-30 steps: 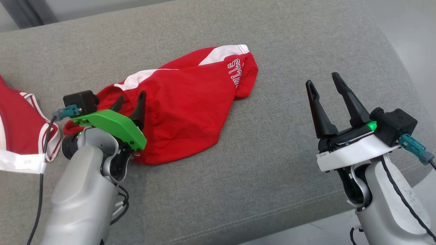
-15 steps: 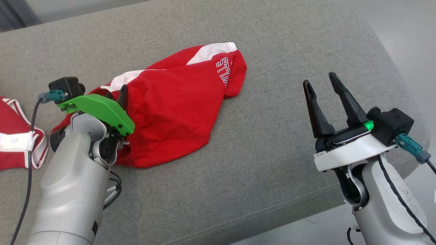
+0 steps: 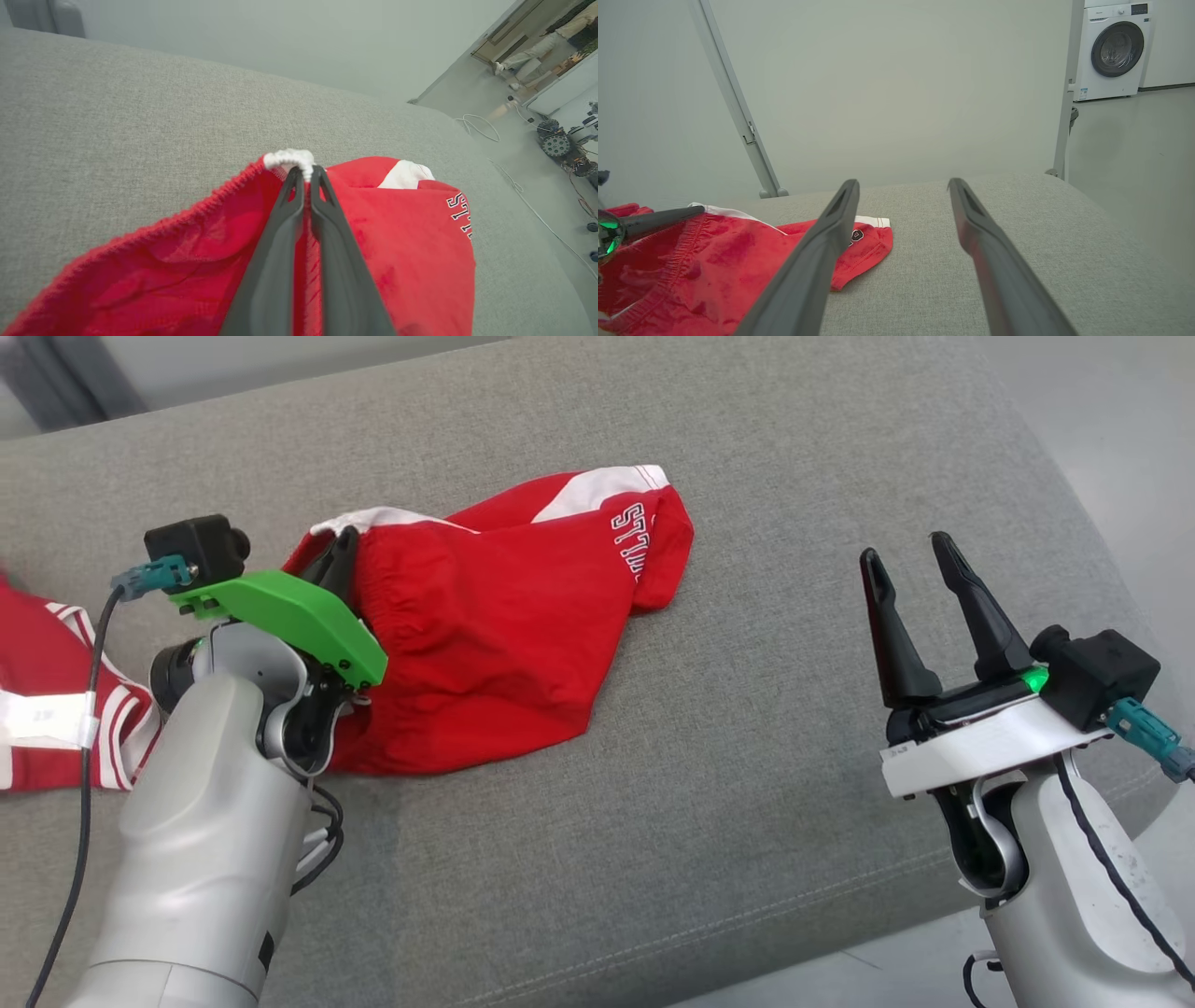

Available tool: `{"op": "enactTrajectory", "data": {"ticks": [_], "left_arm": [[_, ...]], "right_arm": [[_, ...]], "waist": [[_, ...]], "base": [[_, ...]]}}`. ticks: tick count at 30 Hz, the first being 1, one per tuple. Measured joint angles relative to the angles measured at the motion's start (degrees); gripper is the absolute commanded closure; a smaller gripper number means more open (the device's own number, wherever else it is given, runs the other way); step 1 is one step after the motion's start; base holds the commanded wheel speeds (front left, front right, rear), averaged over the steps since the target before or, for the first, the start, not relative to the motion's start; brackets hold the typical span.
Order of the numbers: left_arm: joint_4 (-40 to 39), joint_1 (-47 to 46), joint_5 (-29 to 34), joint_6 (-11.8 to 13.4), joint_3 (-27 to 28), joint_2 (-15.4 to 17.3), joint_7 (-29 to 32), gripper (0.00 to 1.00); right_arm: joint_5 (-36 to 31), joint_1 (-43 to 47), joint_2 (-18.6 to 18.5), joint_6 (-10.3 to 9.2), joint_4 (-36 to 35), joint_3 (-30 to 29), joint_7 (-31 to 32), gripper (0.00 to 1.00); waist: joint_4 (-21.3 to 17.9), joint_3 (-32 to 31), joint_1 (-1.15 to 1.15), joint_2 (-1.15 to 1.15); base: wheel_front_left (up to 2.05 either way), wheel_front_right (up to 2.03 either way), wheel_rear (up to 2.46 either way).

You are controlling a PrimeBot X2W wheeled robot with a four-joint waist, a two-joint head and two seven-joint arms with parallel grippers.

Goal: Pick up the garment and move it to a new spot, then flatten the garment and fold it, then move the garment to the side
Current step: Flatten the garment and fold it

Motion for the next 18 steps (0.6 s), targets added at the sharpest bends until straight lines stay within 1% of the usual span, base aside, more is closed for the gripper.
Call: {"op": "enactTrajectory", "data": {"ticks": [4, 8, 10, 13, 14, 16, 18], "left_arm": [[-4.3, 0.5, 0.2, -0.1, -1.3, 1.1, -1.5, 1.0], [-7.9, 4.9, -0.7, -0.5, -3.7, 0.8, -1.4, 1.0], [-11.0, 8.2, -3.1, -0.4, -6.1, 0.8, -1.2, 1.0], [-17.2, 11.1, -4.7, -0.4, -11.7, 0.8, 0.6, 1.0], [-19.3, 12.0, -6.2, -0.4, -13.4, 0.7, 1.2, 1.0], [-22.5, 13.9, -7.8, -0.4, -15.3, 0.8, 1.7, 1.0], [-24.9, 15.9, -9.2, -0.4, -15.7, 1.9, 1.7, 1.0]], "right_arm": [[0.3, 0.2, 0.2, 0.0, 0.4, -0.5, 0.0, 0.0], [2.3, 0.9, 0.3, 0.0, 0.6, -2.3, 0.0, 0.0], [2.7, 1.3, 0.3, 0.0, 0.7, -2.8, 0.0, 0.0], [3.1, 2.1, 0.1, 0.0, 1.2, -3.3, 0.0, 0.0], [3.4, 2.1, -0.1, 0.0, 1.4, -3.5, 0.0, 0.0], [4.1, 2.1, -0.6, 0.0, 1.8, -3.9, 0.0, 0.0], [5.1, 2.3, -1.0, 0.0, 2.4, -4.4, 0.0, 0.0]], "waist": [[1.0, -1.0, 0.0, 0.0], [2.3, -2.0, 0.0, 0.0], [3.1, -2.5, 0.0, 0.0], [4.4, -3.2, 0.0, 0.0], [4.9, -3.4, 0.0, 0.0], [5.9, -3.9, 0.0, 0.0], [7.0, -4.3, 0.0, 0.0]], "base": [[0.0, 0.0, 0.0], [0.0, 0.0, 0.0], [0.0, 0.0, 0.0], [0.0, 0.0, 0.0], [0.0, 0.0, 0.0], [0.0, 0.0, 0.0], [0.0, 0.0, 0.0]]}}
